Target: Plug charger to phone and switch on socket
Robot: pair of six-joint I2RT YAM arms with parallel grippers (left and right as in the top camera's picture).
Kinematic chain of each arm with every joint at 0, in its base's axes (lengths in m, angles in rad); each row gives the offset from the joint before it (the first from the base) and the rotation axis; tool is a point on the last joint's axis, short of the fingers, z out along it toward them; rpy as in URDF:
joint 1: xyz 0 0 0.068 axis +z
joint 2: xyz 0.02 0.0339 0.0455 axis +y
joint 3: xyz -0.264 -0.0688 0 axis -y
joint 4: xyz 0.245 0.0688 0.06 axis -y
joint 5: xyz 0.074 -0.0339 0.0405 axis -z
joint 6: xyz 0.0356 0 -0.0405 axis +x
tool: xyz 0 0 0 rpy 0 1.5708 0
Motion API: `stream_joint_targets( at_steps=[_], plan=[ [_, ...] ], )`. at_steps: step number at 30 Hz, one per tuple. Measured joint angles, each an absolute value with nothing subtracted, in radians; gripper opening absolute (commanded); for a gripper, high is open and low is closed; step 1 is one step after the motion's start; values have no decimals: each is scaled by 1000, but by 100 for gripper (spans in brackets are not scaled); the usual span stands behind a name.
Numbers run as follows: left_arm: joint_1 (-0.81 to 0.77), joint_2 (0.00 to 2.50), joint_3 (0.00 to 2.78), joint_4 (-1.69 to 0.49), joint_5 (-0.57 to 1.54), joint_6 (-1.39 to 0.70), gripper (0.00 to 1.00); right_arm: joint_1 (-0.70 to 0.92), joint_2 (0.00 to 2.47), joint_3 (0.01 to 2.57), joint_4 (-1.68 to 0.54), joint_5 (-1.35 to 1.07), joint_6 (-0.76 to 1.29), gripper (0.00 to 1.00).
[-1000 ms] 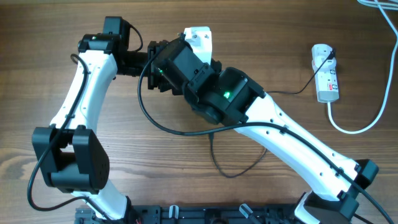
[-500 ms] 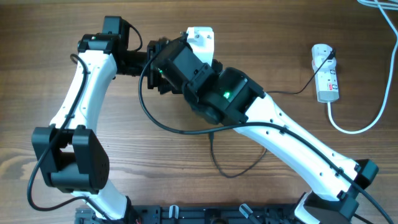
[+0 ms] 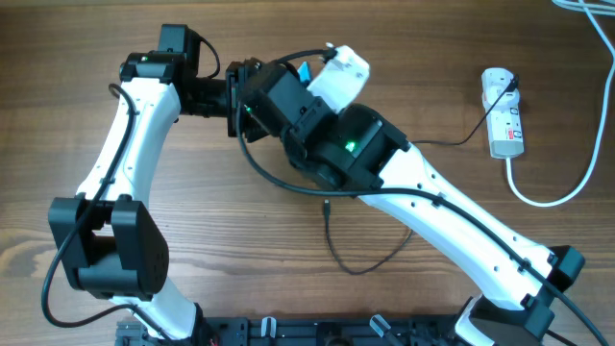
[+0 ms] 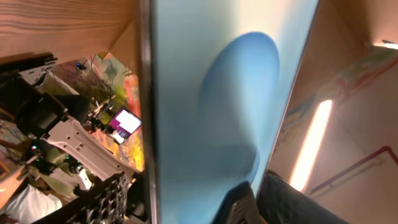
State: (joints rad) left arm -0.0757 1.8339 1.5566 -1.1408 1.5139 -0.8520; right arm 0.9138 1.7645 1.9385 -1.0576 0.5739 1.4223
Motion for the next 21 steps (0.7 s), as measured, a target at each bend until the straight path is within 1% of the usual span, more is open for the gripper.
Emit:
stream_joint_targets(
  at_steps=[3,6,9,10,12,13,16,21],
  plan=[
    [-76,1834,1557,-1135,1516,-852,64,914,1763,1938,-1058,575,1567,5],
    [-76,1834,1557,-1135,1517,-852,61,914,1760,1938,-1058,577,1684,4],
    [-76,1834,1557,-1136,1517,-856,50,914,1754,1938,-1065,578,1784,4],
    [-76,1834,1557,-1135,1517,-858,49,914,1752,1938,-1071,578,1820,5],
    [-76,1834,1557,-1133,1517,-867,42,914,1748,1938,-1084,578,1892,5],
    [-76,1834,1557,-1133,1517,-868,41,914,1747,1938,-1089,578,1935,5],
    [-76,1833,1557,-1133,1517,-875,39,914,1747,1938,-1091,577,2003,4],
    [-76,1833,1557,-1133,1517,-875,37,914,1747,1938,-1092,572,2040,5]
  ],
)
